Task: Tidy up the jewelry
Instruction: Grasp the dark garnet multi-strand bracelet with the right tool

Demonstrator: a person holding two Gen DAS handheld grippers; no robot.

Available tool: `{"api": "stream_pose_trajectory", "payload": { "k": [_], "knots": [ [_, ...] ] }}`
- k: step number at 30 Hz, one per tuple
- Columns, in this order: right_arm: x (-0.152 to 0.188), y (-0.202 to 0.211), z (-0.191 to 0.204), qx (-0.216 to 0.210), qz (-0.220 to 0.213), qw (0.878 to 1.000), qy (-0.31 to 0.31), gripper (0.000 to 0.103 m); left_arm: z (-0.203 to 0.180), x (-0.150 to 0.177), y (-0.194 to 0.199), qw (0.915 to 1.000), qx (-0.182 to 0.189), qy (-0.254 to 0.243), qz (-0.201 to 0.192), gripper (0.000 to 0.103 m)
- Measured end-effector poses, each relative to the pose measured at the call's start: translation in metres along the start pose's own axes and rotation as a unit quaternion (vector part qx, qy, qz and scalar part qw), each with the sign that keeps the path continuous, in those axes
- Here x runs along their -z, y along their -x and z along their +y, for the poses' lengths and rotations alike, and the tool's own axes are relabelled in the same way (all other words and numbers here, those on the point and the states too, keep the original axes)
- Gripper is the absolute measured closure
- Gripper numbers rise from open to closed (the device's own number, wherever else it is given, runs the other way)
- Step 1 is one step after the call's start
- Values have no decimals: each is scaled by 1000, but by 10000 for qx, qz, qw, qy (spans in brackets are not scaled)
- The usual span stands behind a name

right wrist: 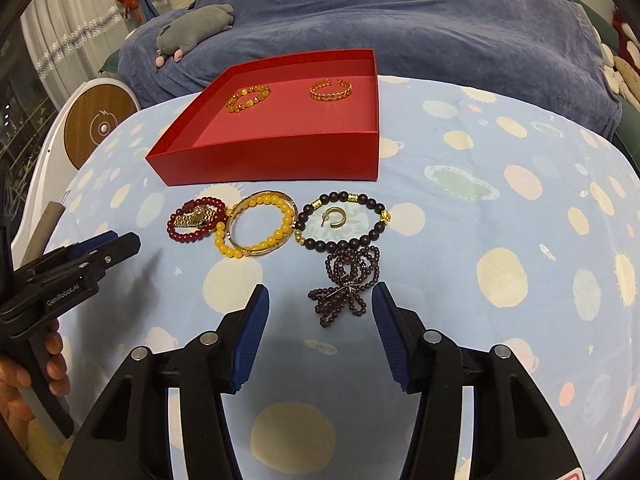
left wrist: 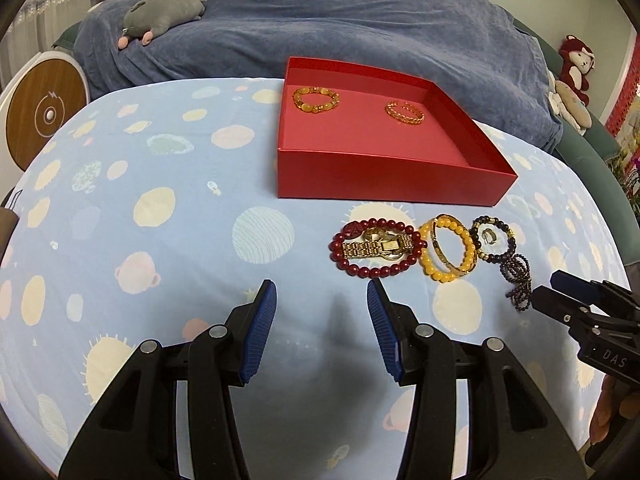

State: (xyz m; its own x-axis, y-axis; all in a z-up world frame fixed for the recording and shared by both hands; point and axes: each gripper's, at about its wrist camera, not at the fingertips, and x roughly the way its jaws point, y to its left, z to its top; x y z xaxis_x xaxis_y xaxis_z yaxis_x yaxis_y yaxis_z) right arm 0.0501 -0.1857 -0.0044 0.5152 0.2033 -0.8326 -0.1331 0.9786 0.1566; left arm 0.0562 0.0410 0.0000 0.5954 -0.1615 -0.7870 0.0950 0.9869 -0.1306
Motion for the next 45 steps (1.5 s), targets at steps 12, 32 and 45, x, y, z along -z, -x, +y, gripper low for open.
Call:
{"api": "stream_pose_trajectory", "payload": {
  "k": [12,32,45],
  "knots": [
    [1,-17,-4,73,155,9998,-103,58,-8,-2,-10,9998,171,53,112,58],
    [-1,-27,-13,202,178,9994,-235,90,-6,-12,-39,9992,67,329,236,56],
    [0,-7,-12,-60,-27,9997,-237,94,-30,-20,-36,9993,290,170,169,56]
  ]
}}
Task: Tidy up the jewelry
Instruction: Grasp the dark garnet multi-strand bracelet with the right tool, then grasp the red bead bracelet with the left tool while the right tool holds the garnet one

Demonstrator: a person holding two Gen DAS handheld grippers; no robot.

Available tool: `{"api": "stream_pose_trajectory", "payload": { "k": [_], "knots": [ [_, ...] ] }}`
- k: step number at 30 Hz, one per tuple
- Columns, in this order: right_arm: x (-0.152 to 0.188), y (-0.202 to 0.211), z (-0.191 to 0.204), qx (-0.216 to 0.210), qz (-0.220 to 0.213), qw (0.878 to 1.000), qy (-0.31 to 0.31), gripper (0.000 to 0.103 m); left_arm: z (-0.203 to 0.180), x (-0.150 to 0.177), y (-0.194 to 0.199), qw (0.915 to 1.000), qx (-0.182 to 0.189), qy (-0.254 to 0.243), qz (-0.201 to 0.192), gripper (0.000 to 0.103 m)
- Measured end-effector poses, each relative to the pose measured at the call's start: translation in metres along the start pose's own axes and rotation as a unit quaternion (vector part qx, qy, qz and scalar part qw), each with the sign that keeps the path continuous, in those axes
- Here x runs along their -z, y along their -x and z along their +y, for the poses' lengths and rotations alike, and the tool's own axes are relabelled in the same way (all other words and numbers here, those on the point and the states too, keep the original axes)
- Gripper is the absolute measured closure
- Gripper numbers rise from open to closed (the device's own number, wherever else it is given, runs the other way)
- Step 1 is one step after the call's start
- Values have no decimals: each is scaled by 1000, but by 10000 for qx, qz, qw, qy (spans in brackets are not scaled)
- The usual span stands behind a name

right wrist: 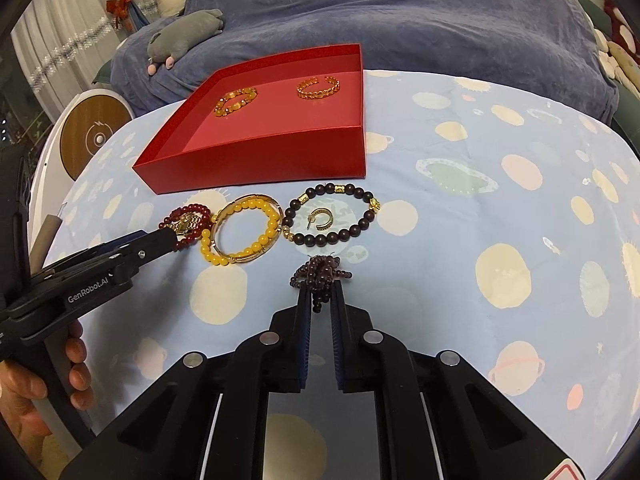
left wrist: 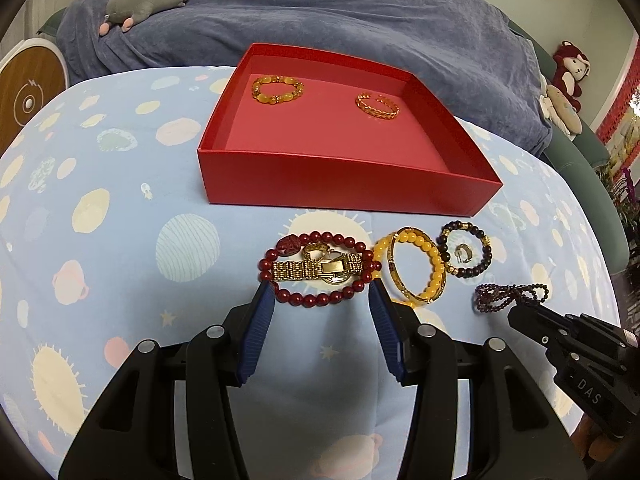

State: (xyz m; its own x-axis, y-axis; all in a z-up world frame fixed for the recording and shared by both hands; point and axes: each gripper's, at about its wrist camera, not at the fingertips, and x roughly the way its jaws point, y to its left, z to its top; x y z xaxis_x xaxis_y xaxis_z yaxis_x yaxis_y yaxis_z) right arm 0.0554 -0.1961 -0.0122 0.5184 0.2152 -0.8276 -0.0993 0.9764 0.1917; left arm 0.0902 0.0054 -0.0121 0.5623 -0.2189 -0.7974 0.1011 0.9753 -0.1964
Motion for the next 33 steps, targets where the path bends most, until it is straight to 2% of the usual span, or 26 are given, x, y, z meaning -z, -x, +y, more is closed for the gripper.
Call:
{"api": "stream_pose_trajectory", "payload": {
  "k": [5,9,11,18,20,25,27,33],
  "knots": [
    [3,-2,-5,10,92,10000,-22,94,7,-1,-12,9997,-171,109,109,60],
    [5,-2,-8,-17,123,9999,-58,94,9,-1,-15,9997,-235,70,43,62],
    [6,-1,-8,-29,124,9999,-65,94,10,-1,-14,9997,-241,90,1,70],
    [6,0,-8,-25,116,9999,-63,94,16,-3,-17,9997,-142,165,-62,83],
    [6,-1,-8,-33,121,9999,-64,94,16,-2,-17,9997,-208,113,-77,94],
    [6,3,-7,-71,81,9999,-47,94,16,-4,-8,9999,-69,100,-98,97],
    [5,5,-6,-82,51,9999,-43,94,14,-5,-3,9999,8,71,-101,103],
    [4,5,-4,-71,62,9999,-38,94,11,-7,-10,9999,-130,24,-54,101]
  ]
}}
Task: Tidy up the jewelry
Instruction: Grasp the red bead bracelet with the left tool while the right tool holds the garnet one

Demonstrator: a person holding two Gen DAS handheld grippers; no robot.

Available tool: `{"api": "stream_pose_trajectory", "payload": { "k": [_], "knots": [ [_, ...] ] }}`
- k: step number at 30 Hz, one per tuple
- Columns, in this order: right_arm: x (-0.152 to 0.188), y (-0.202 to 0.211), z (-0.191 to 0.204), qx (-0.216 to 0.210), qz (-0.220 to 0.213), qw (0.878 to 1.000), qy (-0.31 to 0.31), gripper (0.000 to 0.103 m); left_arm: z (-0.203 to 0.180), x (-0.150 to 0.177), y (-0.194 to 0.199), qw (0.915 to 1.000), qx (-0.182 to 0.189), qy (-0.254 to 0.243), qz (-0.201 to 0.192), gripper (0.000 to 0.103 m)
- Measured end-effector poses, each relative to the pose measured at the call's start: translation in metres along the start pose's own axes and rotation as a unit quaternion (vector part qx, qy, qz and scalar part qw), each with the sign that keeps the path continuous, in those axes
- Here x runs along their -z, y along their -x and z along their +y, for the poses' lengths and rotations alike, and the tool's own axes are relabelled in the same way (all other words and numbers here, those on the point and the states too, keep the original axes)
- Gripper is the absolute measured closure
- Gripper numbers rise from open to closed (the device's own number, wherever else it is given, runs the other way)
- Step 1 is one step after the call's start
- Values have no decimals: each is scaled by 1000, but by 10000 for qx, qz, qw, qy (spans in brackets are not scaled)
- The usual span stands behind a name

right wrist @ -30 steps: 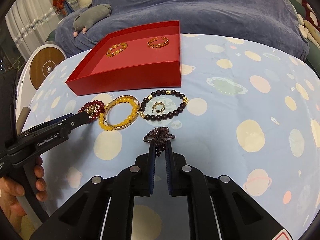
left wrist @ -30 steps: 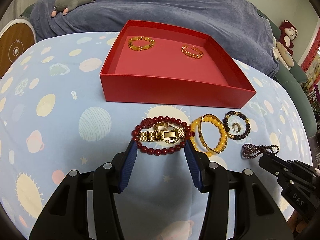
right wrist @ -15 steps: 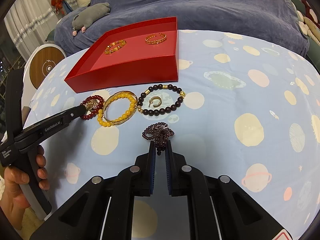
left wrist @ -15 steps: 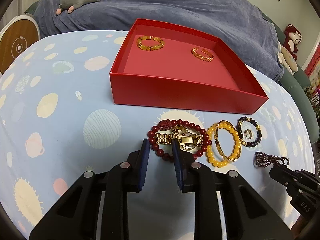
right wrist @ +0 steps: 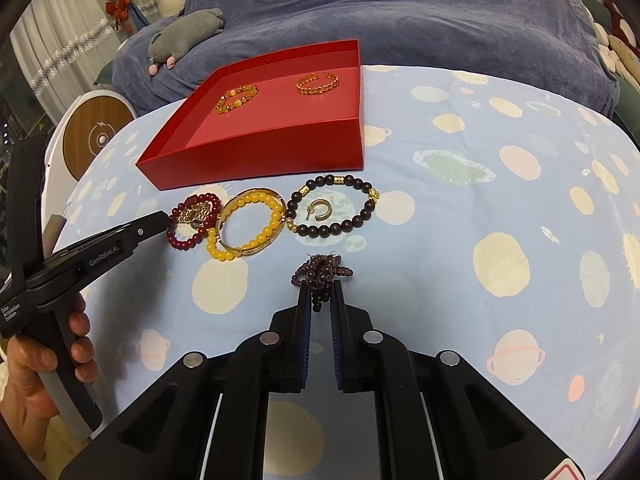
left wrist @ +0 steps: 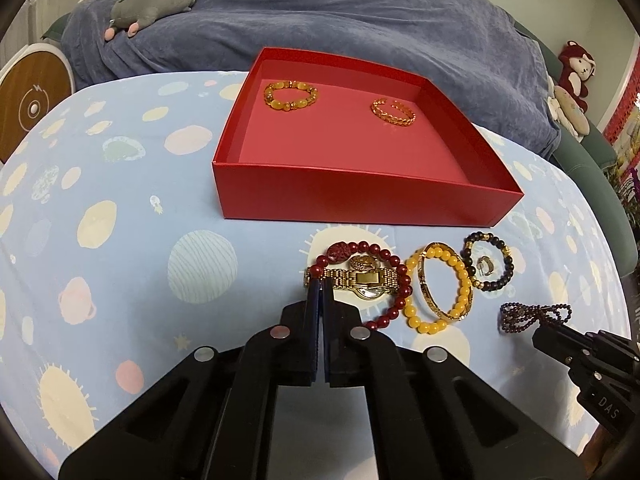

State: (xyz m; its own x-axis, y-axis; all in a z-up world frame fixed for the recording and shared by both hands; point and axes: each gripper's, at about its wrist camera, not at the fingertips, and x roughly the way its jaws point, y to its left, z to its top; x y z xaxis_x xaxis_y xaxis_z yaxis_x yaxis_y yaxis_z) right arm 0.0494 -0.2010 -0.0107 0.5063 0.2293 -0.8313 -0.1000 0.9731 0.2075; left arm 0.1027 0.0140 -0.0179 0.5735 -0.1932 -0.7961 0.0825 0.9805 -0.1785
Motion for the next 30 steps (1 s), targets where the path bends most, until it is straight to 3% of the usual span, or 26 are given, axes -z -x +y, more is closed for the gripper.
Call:
{"api": "stream_pose_trajectory", "payload": {
  "k": [5,10,13,18,30],
  "knots": [
    [0,-1,-2,2,7,10000,-33,94,-1,1,-8,9999,-127,9,5,73],
    [0,-1,-2,-2,16,10000,-29,94,-4,3,-11,9994,-259,-176,-135,74],
    [0,-2,-2,-4,23,10000,-15,94,-5,4,-12,9993,-272,-224,-150,95],
    [-1,1,-1,-48,-22,10000,-29,94,-1,3,-5,9998,-131,-111,-113,95],
    [-8,13,5,-124,-245,9996,-10,95,-9,-8,52,9976,438,-178,-504,95]
  ]
}}
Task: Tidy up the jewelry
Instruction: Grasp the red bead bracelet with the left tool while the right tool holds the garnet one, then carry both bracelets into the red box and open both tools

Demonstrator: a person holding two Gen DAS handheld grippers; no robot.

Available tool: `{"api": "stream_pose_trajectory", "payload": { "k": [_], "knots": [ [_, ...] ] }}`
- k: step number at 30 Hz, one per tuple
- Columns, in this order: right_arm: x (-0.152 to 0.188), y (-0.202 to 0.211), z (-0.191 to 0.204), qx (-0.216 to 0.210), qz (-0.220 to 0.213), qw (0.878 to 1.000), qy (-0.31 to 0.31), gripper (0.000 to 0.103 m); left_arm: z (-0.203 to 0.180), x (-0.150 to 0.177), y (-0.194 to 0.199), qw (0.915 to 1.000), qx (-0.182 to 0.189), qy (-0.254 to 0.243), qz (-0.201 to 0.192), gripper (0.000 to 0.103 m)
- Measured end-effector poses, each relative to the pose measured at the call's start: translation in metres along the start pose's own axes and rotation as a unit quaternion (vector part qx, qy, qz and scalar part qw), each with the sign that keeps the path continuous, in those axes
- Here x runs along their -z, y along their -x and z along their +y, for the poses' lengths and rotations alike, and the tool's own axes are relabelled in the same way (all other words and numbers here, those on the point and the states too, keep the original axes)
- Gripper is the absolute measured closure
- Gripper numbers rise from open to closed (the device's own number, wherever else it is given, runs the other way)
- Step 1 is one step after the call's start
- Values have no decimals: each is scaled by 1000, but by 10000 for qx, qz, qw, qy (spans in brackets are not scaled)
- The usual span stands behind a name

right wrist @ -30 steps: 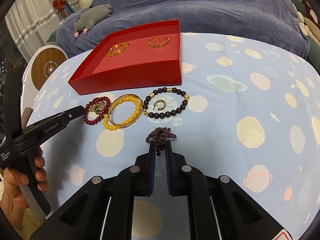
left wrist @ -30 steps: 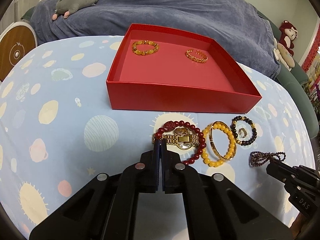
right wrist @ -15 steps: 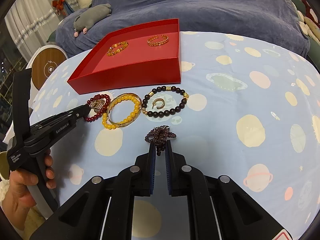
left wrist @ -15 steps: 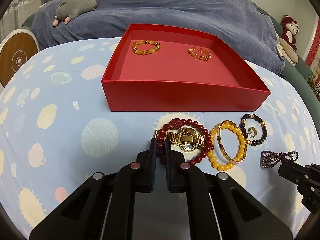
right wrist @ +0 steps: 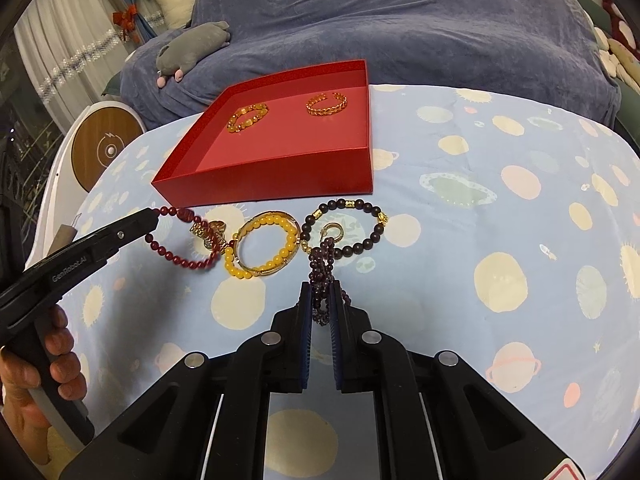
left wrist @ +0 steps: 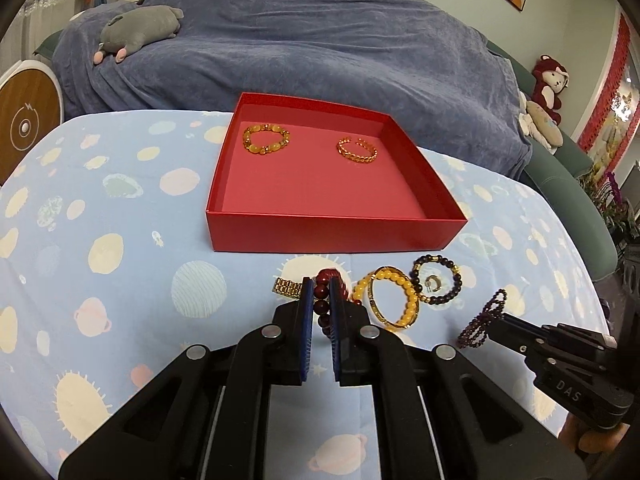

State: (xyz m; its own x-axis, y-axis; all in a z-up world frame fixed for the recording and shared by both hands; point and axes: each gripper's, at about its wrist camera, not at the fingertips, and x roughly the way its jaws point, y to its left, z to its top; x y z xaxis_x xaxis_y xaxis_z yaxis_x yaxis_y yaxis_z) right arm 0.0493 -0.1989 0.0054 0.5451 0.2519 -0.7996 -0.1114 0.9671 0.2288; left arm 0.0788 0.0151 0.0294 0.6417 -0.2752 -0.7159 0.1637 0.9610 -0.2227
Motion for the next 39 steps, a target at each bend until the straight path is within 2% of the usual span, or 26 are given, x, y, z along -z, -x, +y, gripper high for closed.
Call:
{"api": "stream_pose_trajectory", "payload": {
  "k": [5,6,11,14,20,23,24,32,39],
  "knots": [
    [0,-14,1,30,112,9999,13,94,-1,2,9,9999,106,47,7,95],
    [1,-18,2,47,152,9999,30,90,0,3,9,9999,105,61,14,95],
    [3,-25,8,154,214,9995,164,86,3,4,10,9999,122,105,33,95],
    [7,-30,9,223,311,9991,190,80,4,5,10,9999,109,99,40,95],
    [9,-38,7,243,457,9985,170,79,5,6,11,9998,127,114,61,95],
    [10,-38,6,247,458,9985,157,88,2,6,13,9999,149,71,51,95],
    [9,-37,6,241,447,9986,168,96,1,5,14,9998,157,54,52,95],
    [-9,0,10,65,-5,9998,170,97,-8,-13,34,9996,237,-159,-94,95],
    [-68,34,19,-206,-482,9981,315,97,-12,-66,47,9985,321,-260,-357,95]
  ]
}}
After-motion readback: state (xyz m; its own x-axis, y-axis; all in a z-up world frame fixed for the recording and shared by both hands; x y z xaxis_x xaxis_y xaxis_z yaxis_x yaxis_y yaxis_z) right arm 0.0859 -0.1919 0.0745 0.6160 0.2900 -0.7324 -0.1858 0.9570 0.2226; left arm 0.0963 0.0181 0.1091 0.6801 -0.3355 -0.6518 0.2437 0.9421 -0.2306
